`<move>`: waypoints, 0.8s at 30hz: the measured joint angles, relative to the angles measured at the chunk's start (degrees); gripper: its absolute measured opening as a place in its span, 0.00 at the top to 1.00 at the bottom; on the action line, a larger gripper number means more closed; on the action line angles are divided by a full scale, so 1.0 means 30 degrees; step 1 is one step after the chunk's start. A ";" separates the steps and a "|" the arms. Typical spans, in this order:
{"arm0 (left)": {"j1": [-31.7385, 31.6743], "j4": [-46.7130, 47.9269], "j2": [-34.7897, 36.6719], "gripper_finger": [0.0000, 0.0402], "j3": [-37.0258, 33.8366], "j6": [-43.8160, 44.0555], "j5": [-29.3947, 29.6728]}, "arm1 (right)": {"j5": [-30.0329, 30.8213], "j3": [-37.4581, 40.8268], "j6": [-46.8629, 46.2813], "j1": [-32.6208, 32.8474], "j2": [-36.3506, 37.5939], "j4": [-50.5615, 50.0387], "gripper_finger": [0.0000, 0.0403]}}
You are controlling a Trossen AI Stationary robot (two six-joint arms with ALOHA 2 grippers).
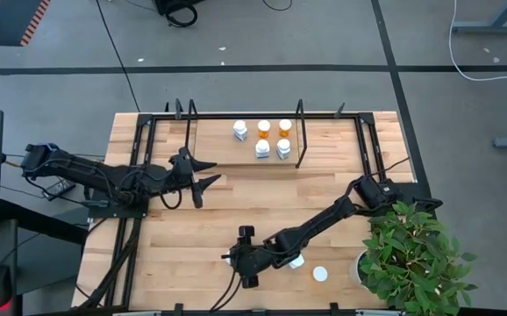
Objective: Pick and place medicine bottles onto shelf by color
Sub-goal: Put the orange pill bottle on the shelf
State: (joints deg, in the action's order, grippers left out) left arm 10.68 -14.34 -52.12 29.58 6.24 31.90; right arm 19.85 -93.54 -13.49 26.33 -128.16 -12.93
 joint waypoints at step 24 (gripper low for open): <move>0.3026 0.2246 0.3055 0.56 0.0022 -0.0801 -0.0004 | -0.1289 0.0080 0.2717 -0.5455 0.3943 -0.4954 0.42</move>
State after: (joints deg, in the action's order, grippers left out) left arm 19.75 -7.61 -42.95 29.65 3.84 31.89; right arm 15.99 -93.30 -5.34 9.96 -116.33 -27.79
